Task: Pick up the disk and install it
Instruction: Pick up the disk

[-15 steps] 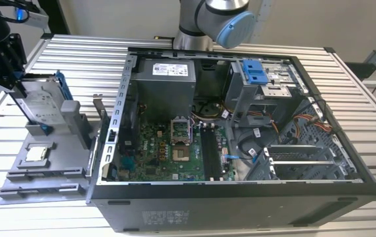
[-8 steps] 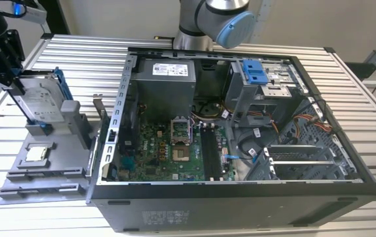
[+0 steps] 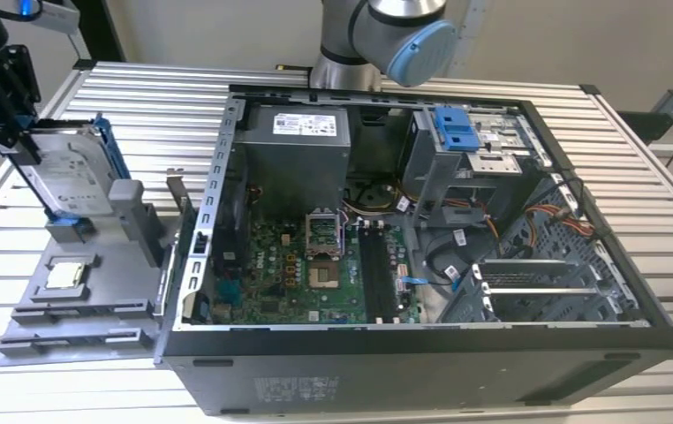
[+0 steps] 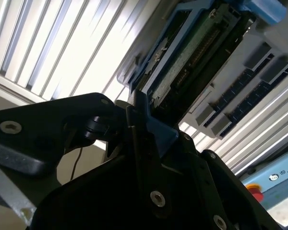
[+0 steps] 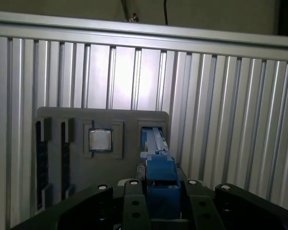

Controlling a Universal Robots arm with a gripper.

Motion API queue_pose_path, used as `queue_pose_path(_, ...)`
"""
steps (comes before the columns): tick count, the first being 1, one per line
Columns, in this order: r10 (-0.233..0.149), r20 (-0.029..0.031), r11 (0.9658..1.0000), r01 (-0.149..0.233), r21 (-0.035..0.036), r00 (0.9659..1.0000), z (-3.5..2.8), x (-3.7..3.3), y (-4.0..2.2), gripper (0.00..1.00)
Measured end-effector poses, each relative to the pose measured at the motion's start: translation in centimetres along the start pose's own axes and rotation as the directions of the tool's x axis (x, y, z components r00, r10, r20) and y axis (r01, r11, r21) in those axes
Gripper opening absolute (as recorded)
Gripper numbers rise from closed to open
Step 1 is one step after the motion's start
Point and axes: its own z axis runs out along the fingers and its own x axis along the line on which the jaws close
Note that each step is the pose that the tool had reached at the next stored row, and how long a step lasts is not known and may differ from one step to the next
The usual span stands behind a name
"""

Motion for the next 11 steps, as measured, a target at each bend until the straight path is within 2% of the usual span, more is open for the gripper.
queue_pose_path(11,0.000,0.0001,1.0000,0.000,0.0001,1.0000,-1.28,-0.02,0.00,0.00)
